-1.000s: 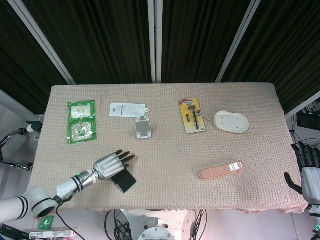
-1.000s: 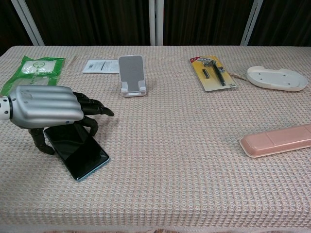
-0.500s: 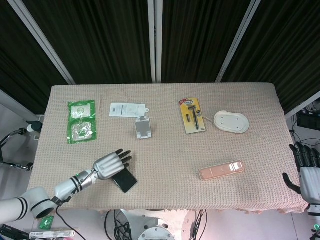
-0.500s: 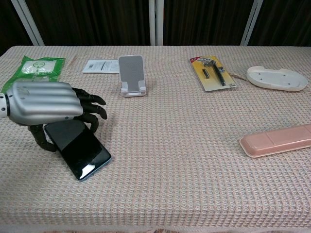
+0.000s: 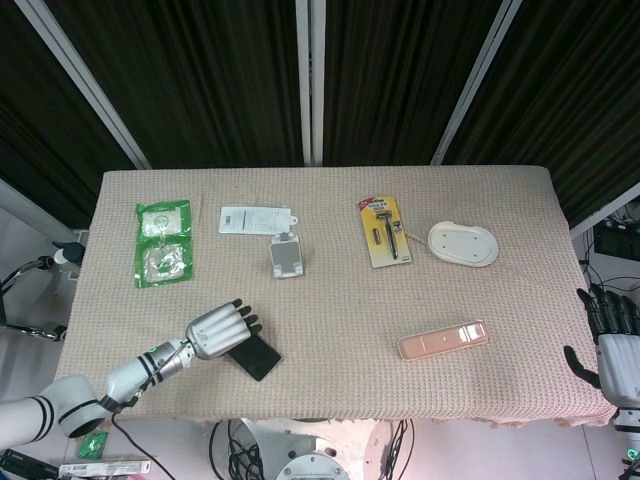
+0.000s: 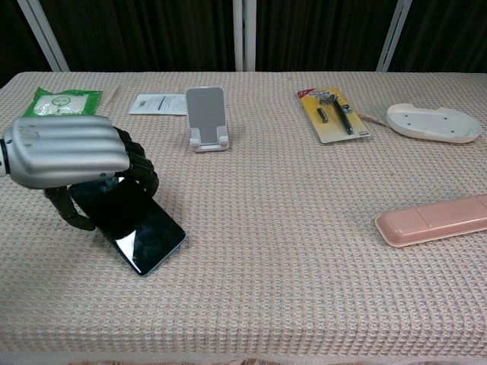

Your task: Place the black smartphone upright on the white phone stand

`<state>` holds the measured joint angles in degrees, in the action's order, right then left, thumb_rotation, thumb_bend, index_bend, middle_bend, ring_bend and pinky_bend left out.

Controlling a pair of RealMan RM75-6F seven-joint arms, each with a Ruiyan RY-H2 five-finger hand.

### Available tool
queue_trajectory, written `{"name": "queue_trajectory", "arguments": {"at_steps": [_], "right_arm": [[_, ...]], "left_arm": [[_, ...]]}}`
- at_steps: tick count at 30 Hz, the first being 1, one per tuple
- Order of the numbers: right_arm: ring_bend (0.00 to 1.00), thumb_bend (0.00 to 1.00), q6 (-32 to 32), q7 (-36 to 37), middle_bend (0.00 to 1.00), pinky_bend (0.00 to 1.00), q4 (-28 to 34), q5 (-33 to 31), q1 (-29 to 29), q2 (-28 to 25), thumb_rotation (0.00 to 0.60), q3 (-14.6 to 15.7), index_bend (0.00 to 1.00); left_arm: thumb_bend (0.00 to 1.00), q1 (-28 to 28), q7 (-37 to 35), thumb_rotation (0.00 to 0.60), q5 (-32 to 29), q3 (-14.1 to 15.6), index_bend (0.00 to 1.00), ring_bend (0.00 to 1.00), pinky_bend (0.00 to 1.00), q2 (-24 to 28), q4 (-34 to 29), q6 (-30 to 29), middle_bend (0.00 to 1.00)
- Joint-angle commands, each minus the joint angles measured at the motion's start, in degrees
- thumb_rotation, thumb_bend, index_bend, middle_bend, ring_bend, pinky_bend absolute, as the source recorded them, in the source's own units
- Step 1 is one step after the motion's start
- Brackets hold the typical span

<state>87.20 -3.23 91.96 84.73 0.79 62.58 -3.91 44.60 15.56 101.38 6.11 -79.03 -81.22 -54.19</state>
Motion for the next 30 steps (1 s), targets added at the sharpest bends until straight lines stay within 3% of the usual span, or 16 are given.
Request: {"name": "queue_trajectory", "arguments": {"at_steps": [1,8,19,30], "right_arm": [[0.0,0.24,0.1,0.0,0.0,0.0,0.0,0.1,0.0,0.0,0.6,0.0,0.0],[0.0,0.24,0.0,-0.1,0.0,0.0,0.2,0.2,0.1,-0.1,0.6,0.0,0.0],[0.0,0.24,0.5,0.0,0.0,0.0,0.5,0.3,0.0,-0.5,0.6,-0.2,0.0],[0.0,0.24,1.4,0.6,0.0,0.0,0.2,0.6,-0.3,0.0,0.6,-0.2,0.0]], "left_arm": [[0.32,0.0,-0.2,0.6,0.2,0.1,0.59,0.4,0.51,0.0,0.2,-0.2,0.39],[0.34,0.0,-0.8,0.6,0.3,0.1,0.59,0.47,0.56,0.0,0.6,-0.7,0.54],[0.36,0.5,0.0,0.6,0.5,-1.2,0.6,0.52,0.58,3.0,-1.3,-2.3,0.59],[0.37,5.5,19.9,0.6,5.4,-7.7,0.6,0.52,0.58,11.8,-3.0,-2.7,0.59]]}}
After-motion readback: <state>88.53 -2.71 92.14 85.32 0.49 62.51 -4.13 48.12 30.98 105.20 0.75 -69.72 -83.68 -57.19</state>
